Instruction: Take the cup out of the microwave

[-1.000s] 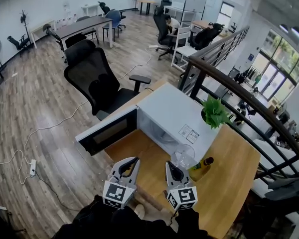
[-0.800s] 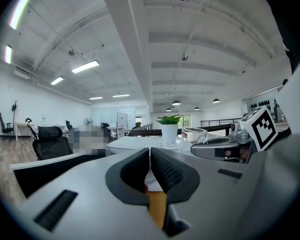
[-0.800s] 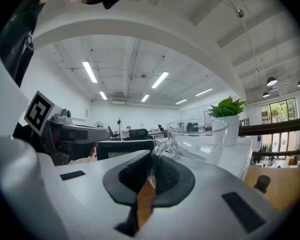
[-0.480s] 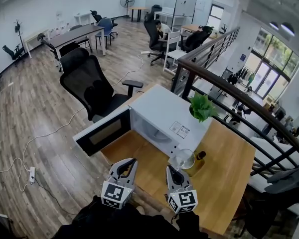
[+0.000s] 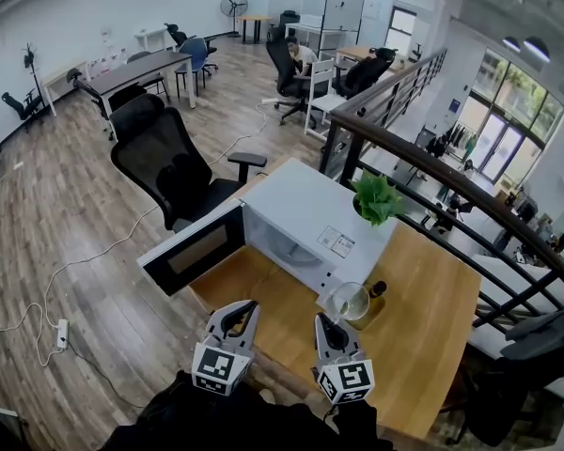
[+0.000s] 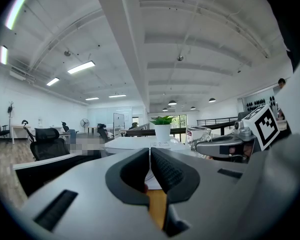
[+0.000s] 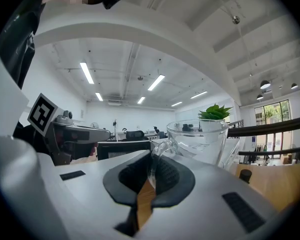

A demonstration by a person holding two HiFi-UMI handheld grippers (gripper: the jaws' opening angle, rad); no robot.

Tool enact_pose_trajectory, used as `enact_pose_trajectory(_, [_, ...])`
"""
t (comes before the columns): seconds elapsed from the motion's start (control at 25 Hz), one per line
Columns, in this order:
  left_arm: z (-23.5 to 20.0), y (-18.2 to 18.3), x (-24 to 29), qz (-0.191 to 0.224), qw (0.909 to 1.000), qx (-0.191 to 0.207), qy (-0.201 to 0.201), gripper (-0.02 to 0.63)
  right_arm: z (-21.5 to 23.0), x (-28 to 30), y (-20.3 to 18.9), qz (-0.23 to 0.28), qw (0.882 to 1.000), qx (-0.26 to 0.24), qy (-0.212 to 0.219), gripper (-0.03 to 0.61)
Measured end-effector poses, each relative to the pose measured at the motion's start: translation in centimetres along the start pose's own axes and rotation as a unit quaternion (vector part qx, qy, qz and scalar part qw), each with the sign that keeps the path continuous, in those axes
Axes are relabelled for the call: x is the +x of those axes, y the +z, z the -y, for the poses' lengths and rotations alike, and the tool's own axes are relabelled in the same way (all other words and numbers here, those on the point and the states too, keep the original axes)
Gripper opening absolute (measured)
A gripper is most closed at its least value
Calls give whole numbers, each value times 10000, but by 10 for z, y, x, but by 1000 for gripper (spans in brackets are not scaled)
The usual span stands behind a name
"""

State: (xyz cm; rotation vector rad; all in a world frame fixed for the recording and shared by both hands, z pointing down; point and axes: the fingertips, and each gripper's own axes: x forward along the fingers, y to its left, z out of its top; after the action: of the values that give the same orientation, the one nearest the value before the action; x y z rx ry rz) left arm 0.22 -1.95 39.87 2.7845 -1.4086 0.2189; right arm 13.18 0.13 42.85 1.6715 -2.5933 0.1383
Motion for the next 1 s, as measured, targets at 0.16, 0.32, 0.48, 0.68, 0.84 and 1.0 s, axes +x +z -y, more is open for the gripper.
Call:
enact_pose_trajectory(0.16, [-2, 0, -2, -33, 10000, 2, 26, 31, -2, 1, -1, 1, 10000, 29, 18, 18])
enact_pose_trajectory(0.32, [-1, -3, -1, -20, 10000, 6, -20, 31, -2, 1, 0, 3, 10000, 23, 24, 18])
enact_pose_trajectory(0.48, [-1, -1, -1, -12, 10000, -7, -15, 31, -3, 1, 1, 6, 10000, -8, 34, 18])
enact_pose_trajectory(0.68, [0, -6, 1, -29, 10000, -12, -57, 31, -5, 2, 1, 17, 10000, -36, 52, 18])
enact_pose_trajectory(0.84, [1, -4, -2, -18, 10000, -17, -60, 31, -7, 0, 3, 16, 10000, -54, 64, 18])
enact_pose_trajectory(1.0, [1, -3, -4, -22, 10000, -31, -58, 31, -9, -1, 3, 0, 10000, -52, 63, 18])
